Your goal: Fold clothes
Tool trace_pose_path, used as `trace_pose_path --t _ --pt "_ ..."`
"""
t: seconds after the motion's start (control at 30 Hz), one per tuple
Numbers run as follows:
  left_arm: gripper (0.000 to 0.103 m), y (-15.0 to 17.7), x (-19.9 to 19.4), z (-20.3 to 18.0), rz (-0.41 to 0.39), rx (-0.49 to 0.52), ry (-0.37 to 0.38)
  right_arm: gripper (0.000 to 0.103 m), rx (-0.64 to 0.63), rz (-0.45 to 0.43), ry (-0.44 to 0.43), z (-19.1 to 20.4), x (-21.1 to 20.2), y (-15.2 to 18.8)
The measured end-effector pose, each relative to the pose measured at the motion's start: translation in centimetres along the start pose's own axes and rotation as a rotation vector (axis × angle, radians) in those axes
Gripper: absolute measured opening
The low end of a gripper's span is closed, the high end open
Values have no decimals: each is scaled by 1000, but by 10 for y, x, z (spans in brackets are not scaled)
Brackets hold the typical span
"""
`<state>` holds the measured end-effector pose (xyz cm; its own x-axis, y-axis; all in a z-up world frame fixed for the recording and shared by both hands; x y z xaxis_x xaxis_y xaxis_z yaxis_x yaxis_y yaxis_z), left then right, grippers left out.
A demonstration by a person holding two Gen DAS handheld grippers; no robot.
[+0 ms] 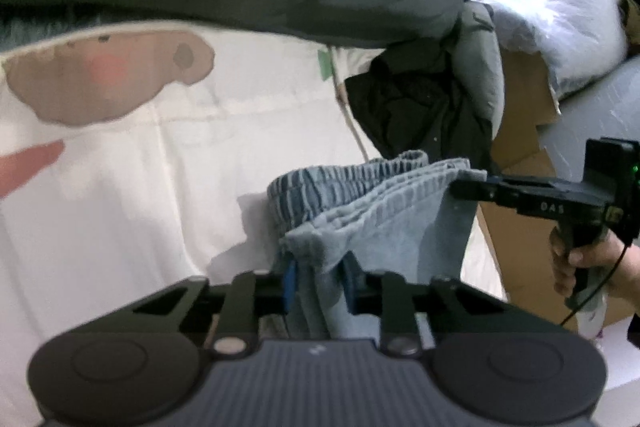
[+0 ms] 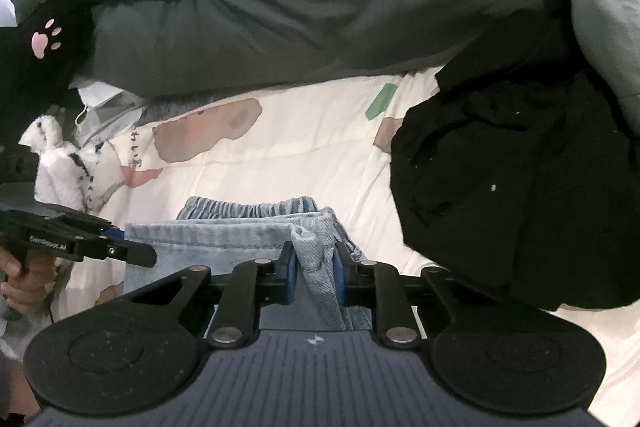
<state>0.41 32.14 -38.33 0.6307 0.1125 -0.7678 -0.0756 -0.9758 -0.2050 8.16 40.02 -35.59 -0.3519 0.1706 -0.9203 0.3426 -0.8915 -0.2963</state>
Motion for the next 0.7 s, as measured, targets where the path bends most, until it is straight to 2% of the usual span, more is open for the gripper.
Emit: trace_pose_path --t 0.23,0.37,0.53,0.7 --pt "18 -8 -13 -22 -22 60 0 18 88 -90 63 2 -23 15" --pt "18 -17 -9 -29 -26 64 19 18 111 -102 94 -6 -35 17" --pt "18 -26 4 -27 0 29 6 18 123 -81 137 -10 -36 10" --pt "18 -35 18 -18 27 10 -39 18 137 -42 176 -12 -20 -5"
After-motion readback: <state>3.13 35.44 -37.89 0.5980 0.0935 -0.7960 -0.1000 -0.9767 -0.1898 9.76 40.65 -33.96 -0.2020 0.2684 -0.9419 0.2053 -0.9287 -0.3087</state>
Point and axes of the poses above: each gripper's, at about its wrist camera, not at the fingertips, and x roughly the way its jaws point, z to its left, y to its underside, the point moved 7 cm from there along x, roughly the way its jaws point, and after that the axes turned 15 degrees about z, right-handed, at the moved point
